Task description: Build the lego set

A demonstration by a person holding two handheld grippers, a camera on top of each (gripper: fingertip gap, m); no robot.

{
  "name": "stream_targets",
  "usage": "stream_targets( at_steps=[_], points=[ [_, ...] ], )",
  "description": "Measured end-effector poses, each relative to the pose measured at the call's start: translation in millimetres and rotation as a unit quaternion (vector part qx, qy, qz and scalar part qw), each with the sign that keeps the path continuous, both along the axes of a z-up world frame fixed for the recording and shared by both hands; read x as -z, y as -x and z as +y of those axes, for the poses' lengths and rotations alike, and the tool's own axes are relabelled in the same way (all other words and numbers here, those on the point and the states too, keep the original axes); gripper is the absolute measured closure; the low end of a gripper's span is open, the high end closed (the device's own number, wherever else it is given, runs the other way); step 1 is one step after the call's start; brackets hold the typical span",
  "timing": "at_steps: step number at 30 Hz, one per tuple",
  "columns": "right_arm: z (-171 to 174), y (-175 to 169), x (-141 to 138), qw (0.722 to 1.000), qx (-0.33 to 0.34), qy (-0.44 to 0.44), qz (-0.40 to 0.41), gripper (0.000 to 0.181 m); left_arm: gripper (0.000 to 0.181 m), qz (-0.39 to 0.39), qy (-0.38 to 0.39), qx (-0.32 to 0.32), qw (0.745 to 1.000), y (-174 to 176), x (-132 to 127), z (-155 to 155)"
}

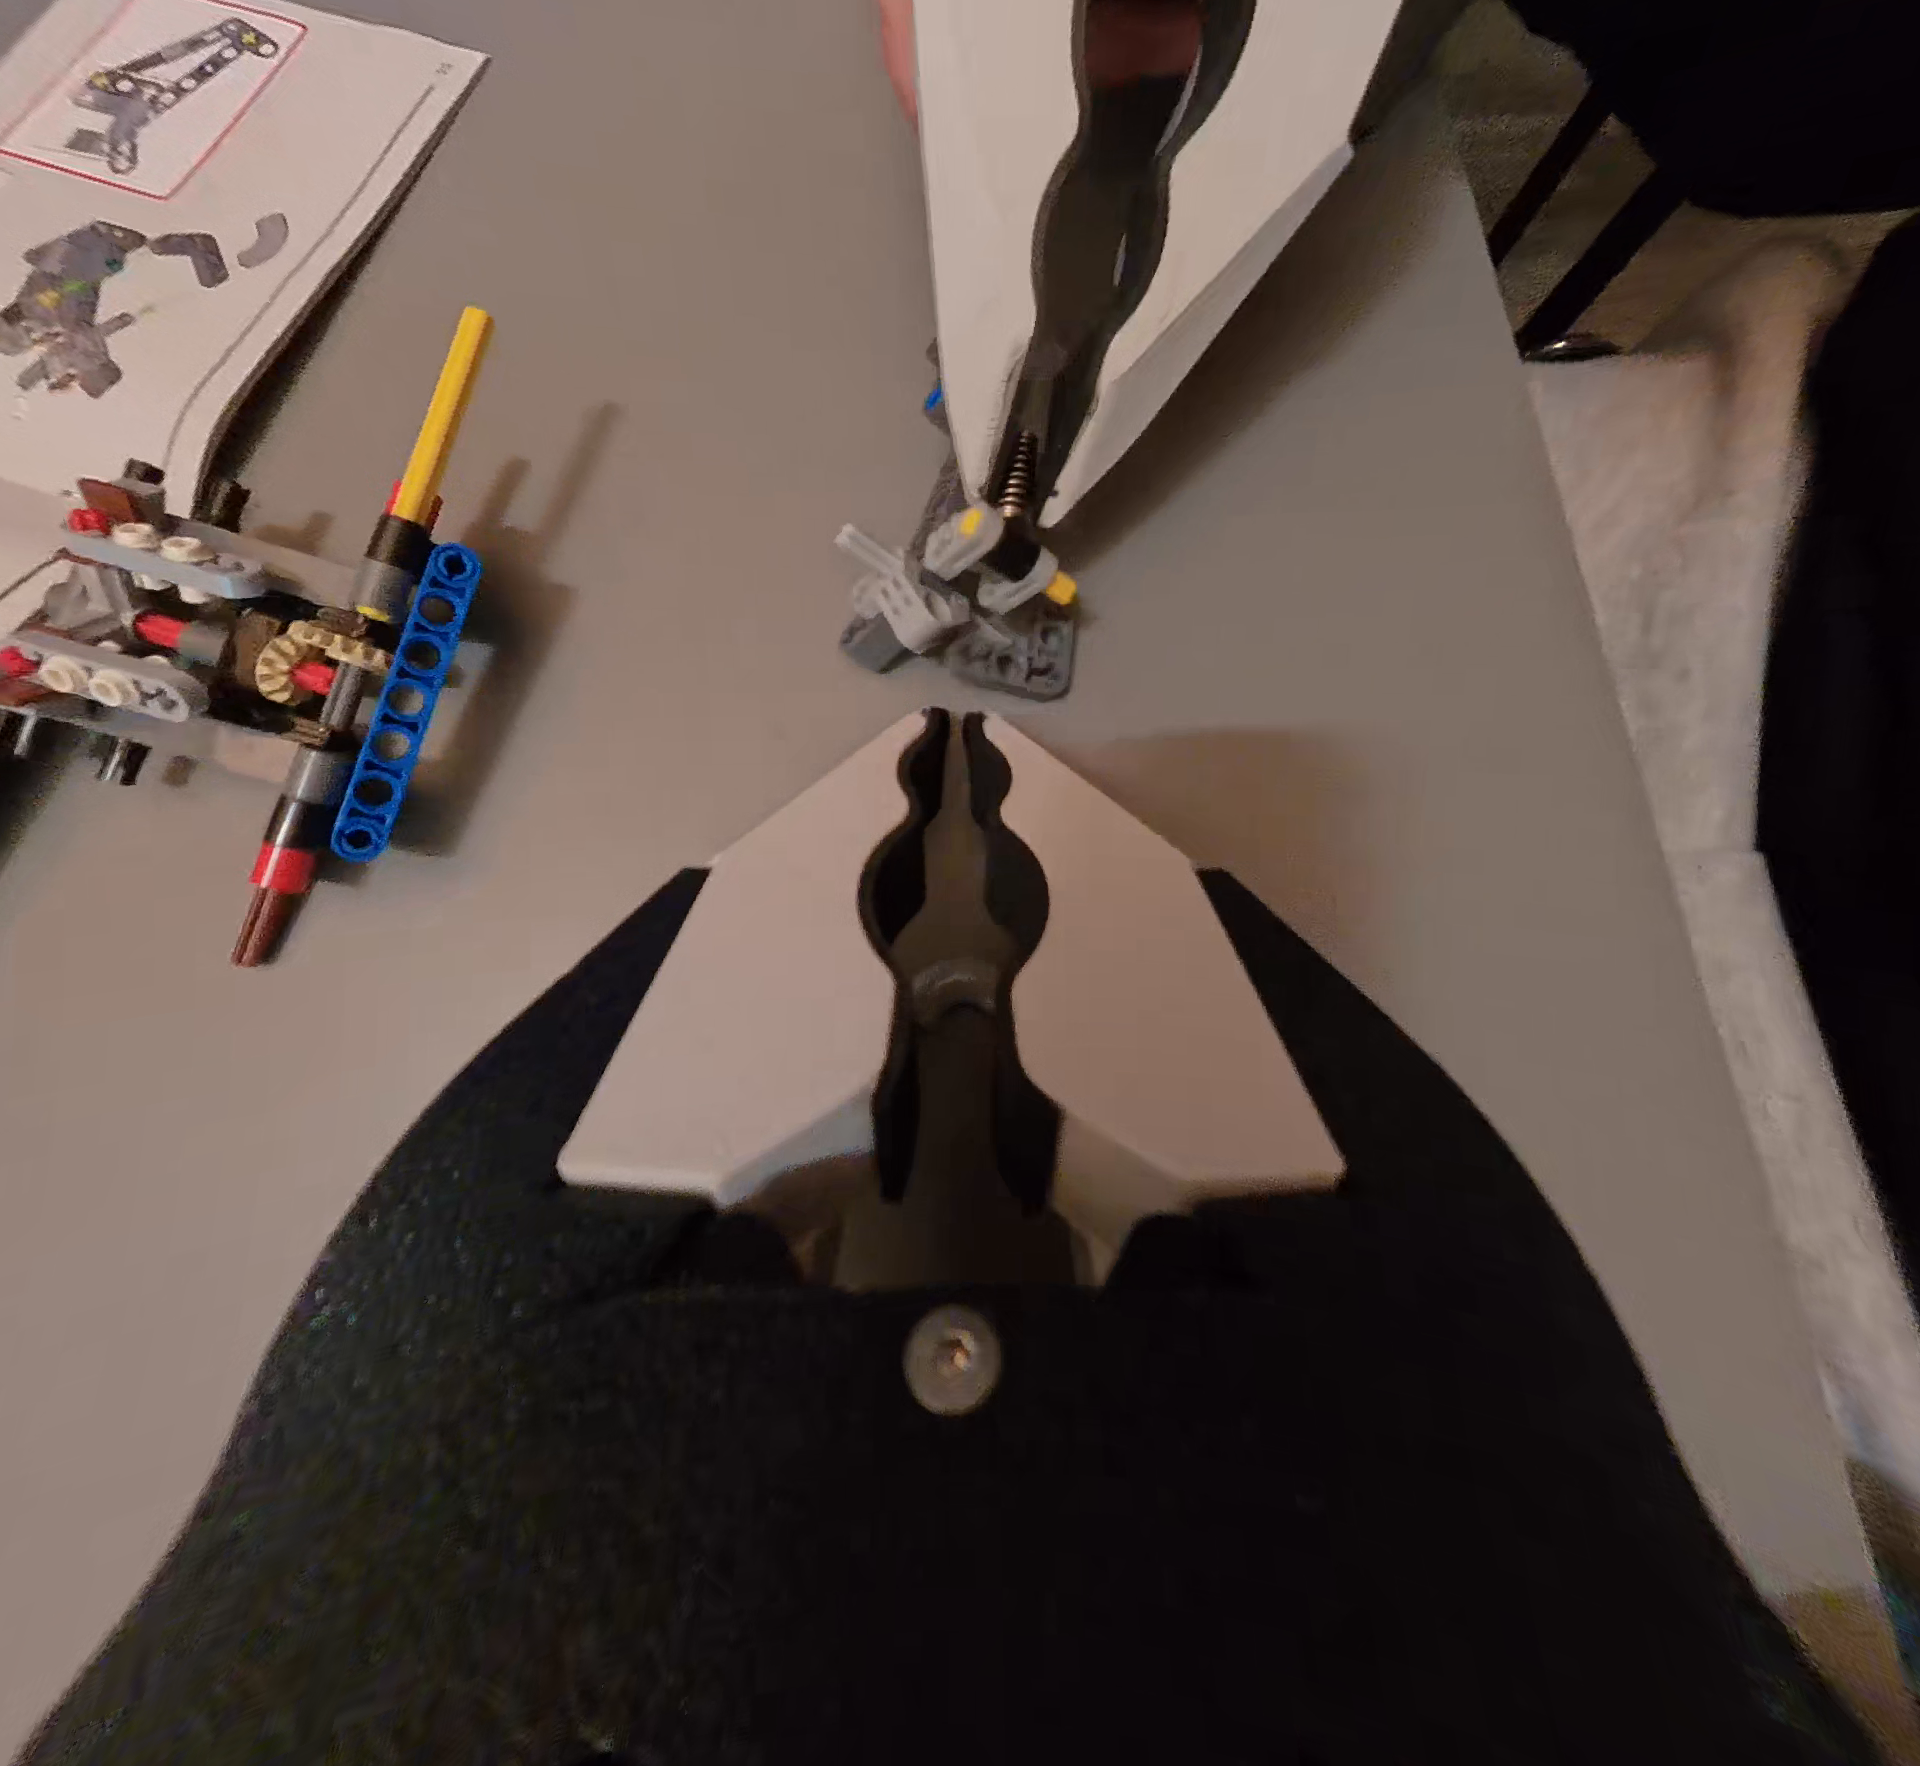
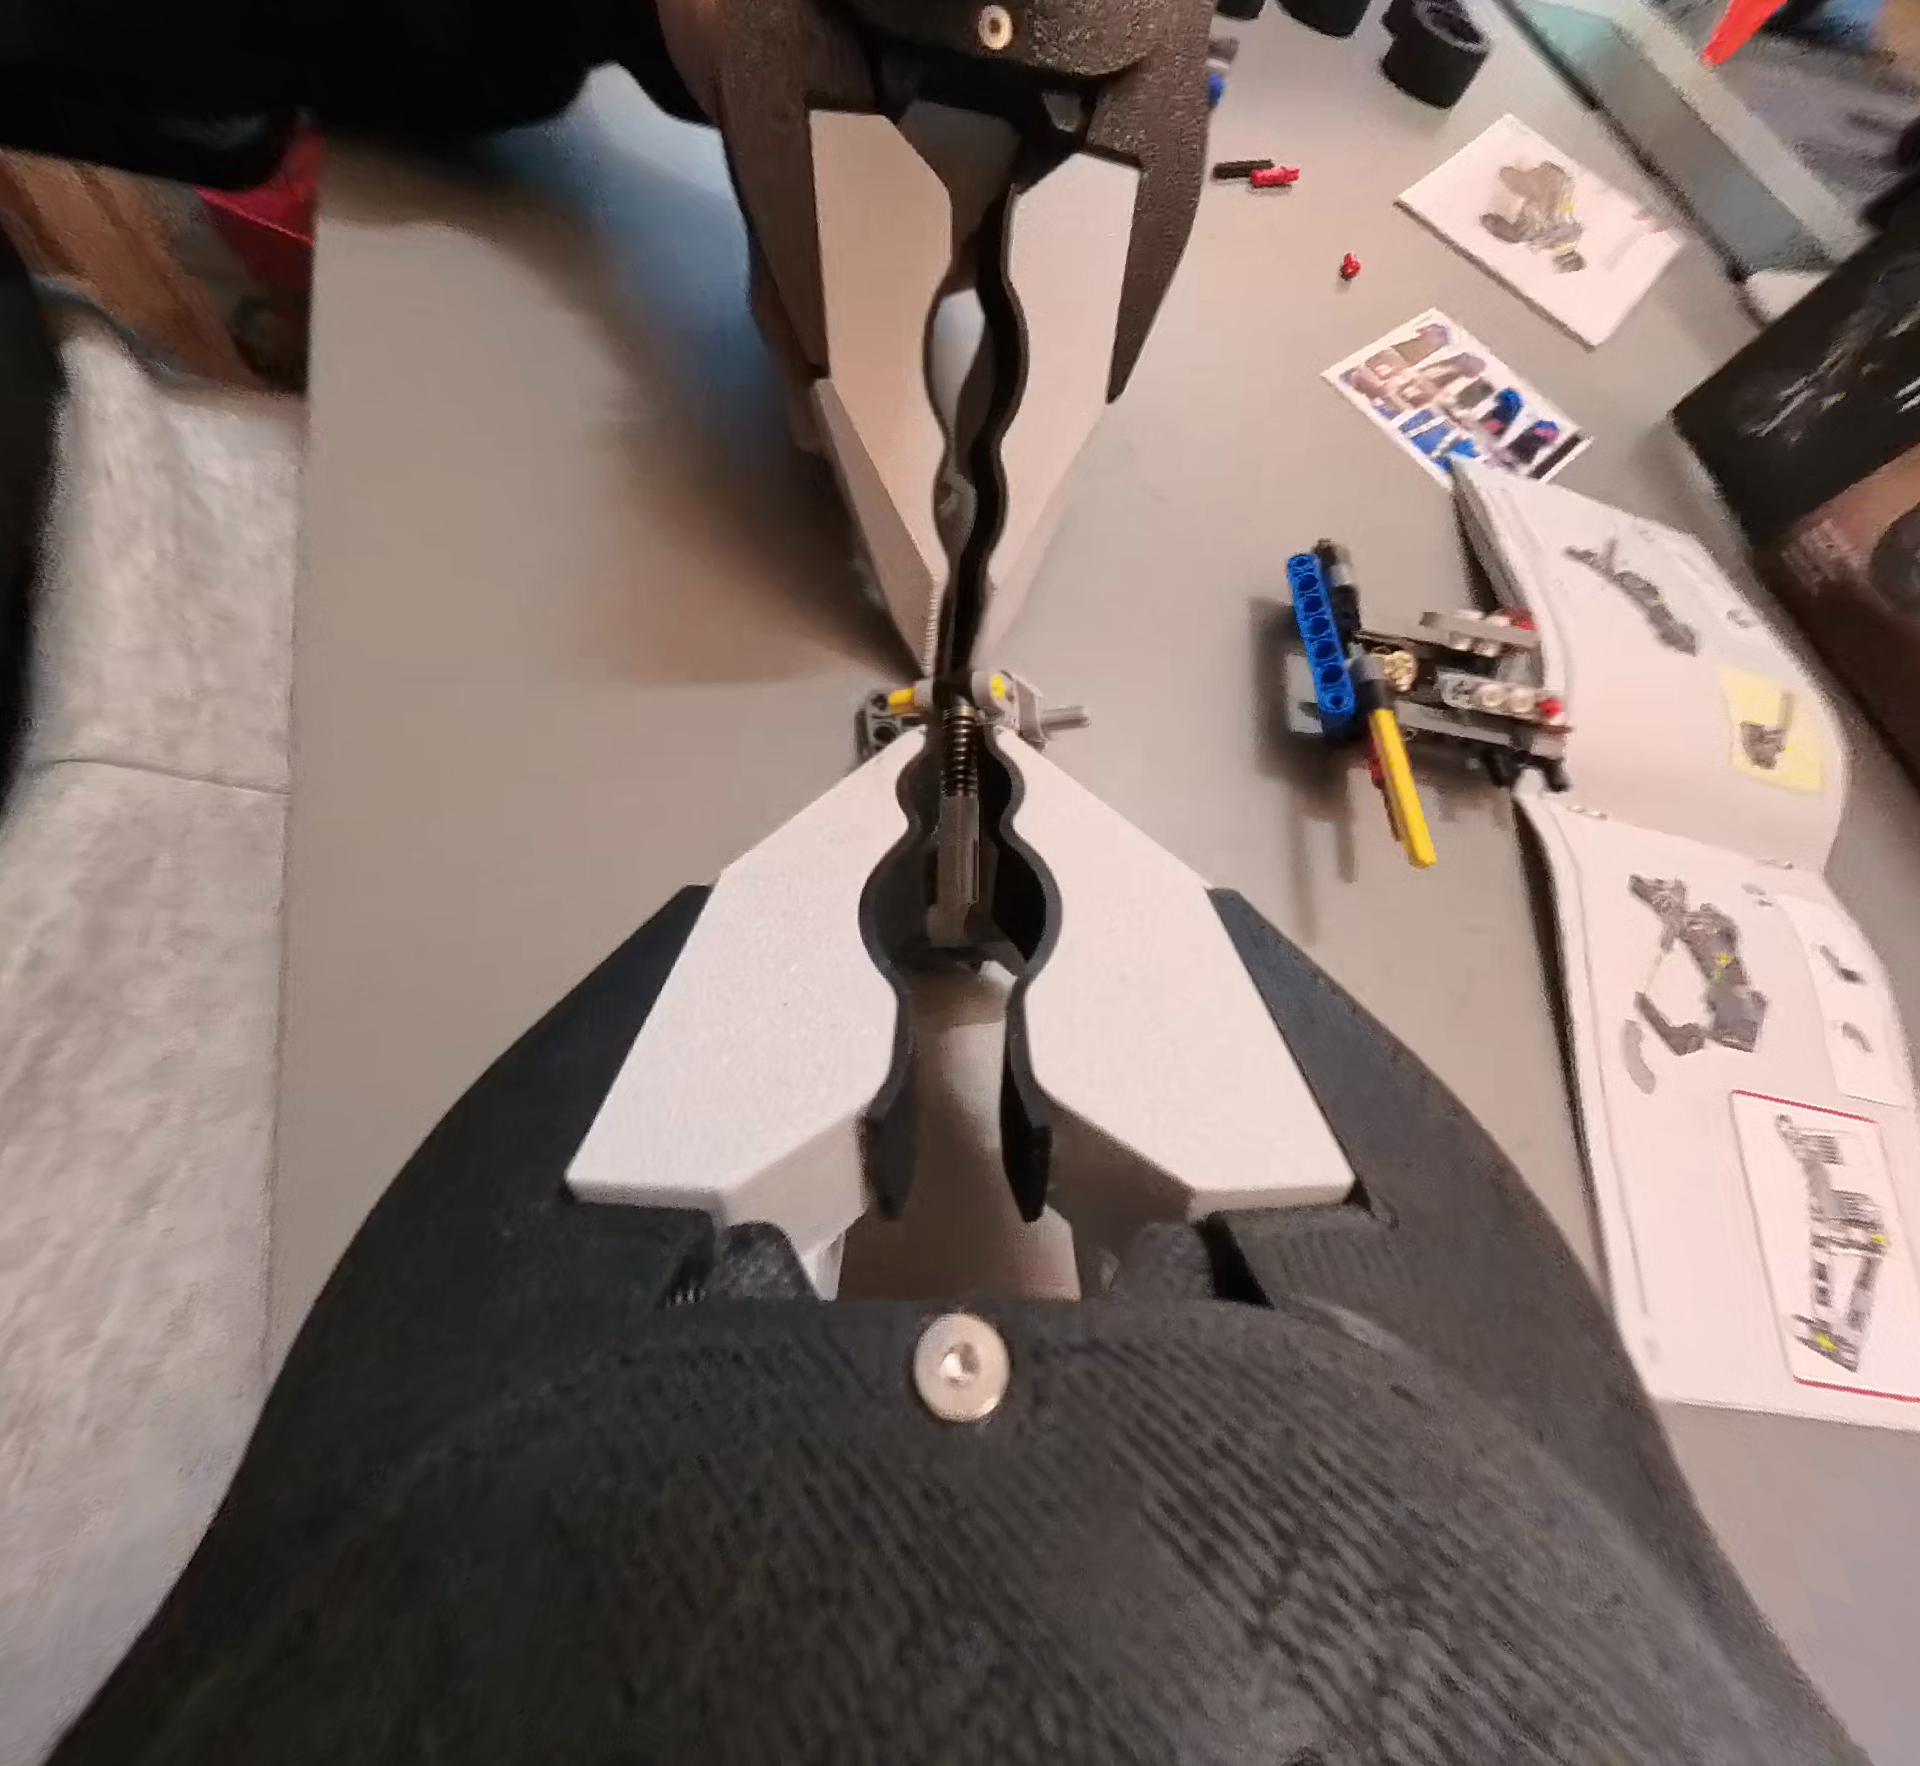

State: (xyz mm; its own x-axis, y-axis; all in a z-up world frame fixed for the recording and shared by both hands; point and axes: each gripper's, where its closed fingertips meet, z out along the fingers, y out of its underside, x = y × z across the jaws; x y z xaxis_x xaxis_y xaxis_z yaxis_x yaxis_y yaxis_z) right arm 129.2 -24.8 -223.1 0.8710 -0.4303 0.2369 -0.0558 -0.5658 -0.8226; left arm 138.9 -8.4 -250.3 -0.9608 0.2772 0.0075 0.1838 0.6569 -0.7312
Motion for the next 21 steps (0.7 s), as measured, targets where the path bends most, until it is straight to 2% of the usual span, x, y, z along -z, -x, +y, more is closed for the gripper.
stream_targets(
  at_steps=[1,4,6,8,10,12,15,18,21],
  points=[
    [2,0,0,1.000,0.006,0.011,-0.022,0.177,0.180,-0.007,0.001,0.001,1.000,2,0,2],
    [4,0,0,0.995,0.027,0.050,-0.086,0.177,0.169,-0.032,0.000,-0.006,0.999,5,-1,11],
    [0,-1,0,0.988,0.042,0.079,-0.125,0.177,0.152,-0.071,0.011,-0.034,0.997,-3,-8,13],
    [-8,-6,0,0.982,0.069,0.100,-0.146,0.177,0.152,-0.088,0.030,-0.027,0.995,2,-17,10],
    [-13,-8,0,0.983,0.081,0.094,-0.137,0.177,0.151,-0.087,0.007,-0.024,0.996,5,-16,6],
    [-16,-11,-3,0.984,0.091,0.078,-0.130,0.177,0.153,-0.071,-0.027,-0.026,0.997,1,-12,2],
    [-18,-12,-3,0.988,0.096,0.053,-0.113,0.177,0.160,0.018,-0.075,-0.001,0.997,9,-7,-2],
    [-18,-12,-5,0.989,0.091,0.043,-0.108,0.177,0.163,0.001,-0.087,0.018,0.996,5,-3,-2],
    [-19,-11,-6,0.991,0.083,0.034,-0.099,0.177,0.174,-0.013,-0.087,0.034,0.996,9,-2,-1]
  ],
)
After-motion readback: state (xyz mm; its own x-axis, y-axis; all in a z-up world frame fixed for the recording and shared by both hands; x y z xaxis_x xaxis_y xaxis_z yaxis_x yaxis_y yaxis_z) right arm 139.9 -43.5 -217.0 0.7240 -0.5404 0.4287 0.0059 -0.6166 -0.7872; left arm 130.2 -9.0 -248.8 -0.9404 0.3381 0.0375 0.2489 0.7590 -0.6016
